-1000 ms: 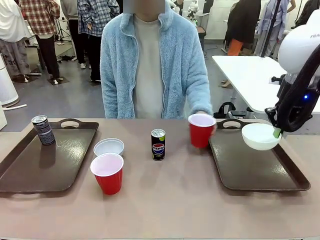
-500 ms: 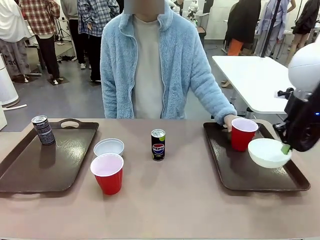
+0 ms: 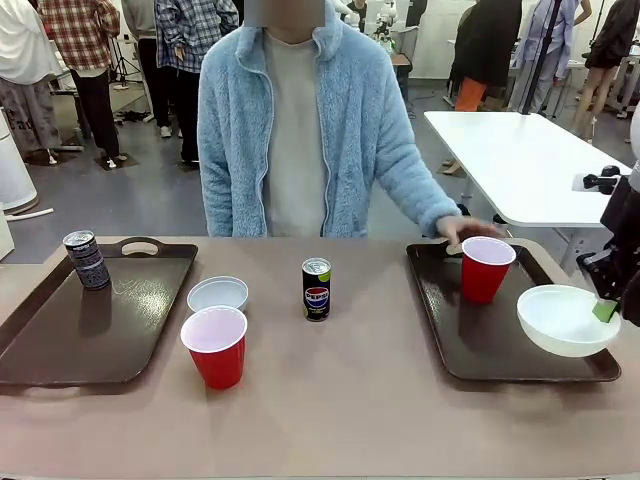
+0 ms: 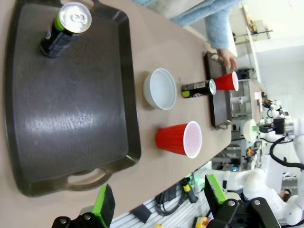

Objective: Prepare tableware on both trays.
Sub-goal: Pick up a Picnic Bowl from the table and place it on a Handle tray.

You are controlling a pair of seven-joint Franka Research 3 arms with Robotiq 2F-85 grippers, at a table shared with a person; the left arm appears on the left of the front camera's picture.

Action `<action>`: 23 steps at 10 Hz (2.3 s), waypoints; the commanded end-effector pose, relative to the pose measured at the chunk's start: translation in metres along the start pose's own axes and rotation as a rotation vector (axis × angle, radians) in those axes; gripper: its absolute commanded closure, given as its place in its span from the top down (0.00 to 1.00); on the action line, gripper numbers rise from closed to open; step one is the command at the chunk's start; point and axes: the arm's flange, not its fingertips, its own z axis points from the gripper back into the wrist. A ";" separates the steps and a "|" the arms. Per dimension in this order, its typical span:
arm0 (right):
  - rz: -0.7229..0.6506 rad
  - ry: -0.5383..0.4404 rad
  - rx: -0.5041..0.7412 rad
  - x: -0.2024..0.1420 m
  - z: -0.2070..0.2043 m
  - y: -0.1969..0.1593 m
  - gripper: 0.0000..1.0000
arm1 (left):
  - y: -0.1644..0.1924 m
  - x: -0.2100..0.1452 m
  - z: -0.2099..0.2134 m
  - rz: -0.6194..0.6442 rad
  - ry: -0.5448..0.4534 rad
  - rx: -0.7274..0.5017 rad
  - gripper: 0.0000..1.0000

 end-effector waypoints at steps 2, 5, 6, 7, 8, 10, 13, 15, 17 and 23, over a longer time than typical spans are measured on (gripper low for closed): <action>-0.036 -0.040 0.050 0.045 -0.023 0.002 0.04 | 0.001 0.000 0.000 -0.010 -0.006 -0.024 1.00; -0.051 -0.019 0.116 0.088 -0.064 -0.003 0.04 | 0.001 0.000 0.000 -0.010 -0.006 -0.024 1.00; -0.053 -0.016 0.133 0.102 -0.078 -0.006 0.04 | 0.001 0.000 0.000 -0.010 -0.006 -0.024 1.00; -0.059 -0.007 0.138 0.109 -0.089 -0.007 0.04 | 0.001 0.000 0.000 -0.010 -0.006 -0.024 1.00; -0.061 0.000 0.145 0.114 -0.097 -0.009 0.04 | 0.001 0.000 0.000 -0.010 -0.006 -0.024 1.00; -0.074 0.023 0.146 0.122 -0.108 -0.011 0.04 | 0.001 0.000 0.000 -0.010 -0.006 -0.024 1.00; -0.061 0.037 0.132 0.128 -0.115 -0.010 0.39 | 0.001 0.000 0.000 -0.010 -0.006 -0.024 1.00; -0.052 0.025 0.120 0.121 -0.103 -0.007 0.96 | 0.001 0.000 0.000 -0.010 -0.006 -0.024 1.00; -0.042 0.002 0.108 0.110 -0.080 -0.001 1.00 | 0.001 0.000 0.000 -0.010 -0.006 -0.024 1.00; -0.097 0.033 -0.054 0.077 0.019 0.024 0.99 | 0.001 0.000 0.000 -0.010 -0.006 -0.024 1.00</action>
